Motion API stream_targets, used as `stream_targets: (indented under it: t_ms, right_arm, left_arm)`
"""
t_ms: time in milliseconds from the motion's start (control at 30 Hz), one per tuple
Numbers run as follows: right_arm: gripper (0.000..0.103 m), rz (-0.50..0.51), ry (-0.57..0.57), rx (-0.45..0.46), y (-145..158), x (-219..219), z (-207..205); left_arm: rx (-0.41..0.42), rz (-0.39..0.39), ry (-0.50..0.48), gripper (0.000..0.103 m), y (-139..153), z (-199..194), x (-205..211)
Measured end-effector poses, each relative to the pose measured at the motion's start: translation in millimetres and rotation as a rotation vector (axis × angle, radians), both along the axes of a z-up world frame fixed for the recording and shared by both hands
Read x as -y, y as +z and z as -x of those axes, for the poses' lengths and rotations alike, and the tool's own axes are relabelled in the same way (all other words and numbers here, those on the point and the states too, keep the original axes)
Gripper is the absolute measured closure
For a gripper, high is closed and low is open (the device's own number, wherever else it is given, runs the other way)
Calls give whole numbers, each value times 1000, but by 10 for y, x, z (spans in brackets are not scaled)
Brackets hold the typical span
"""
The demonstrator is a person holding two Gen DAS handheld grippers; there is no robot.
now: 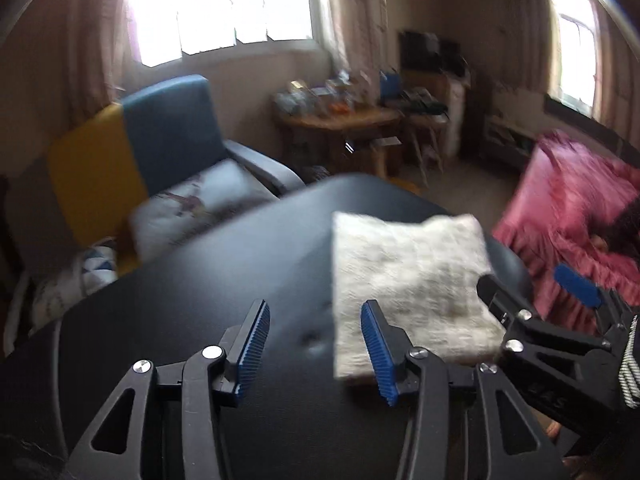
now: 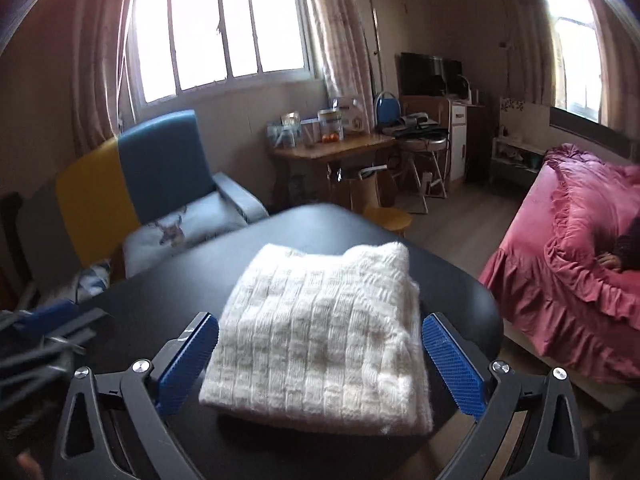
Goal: Fold clothes
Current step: 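Release the squared sweater and withdraw both grippers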
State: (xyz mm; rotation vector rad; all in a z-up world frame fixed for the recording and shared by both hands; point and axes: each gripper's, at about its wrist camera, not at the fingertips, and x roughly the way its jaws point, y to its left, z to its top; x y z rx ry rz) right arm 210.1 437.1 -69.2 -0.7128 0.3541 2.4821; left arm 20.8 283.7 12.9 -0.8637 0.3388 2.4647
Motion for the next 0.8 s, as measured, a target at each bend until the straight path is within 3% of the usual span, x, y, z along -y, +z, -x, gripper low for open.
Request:
stream_targets:
  t_ms: [500,800]
  right_arm:
    - [0,18,25,37,-108,104,151]
    - [0,40,18,51,-185,53,135]
  left_arm:
    - [139,-15,24,54,-214,127,202]
    - [102,-4,-5,55,-216,52,141]
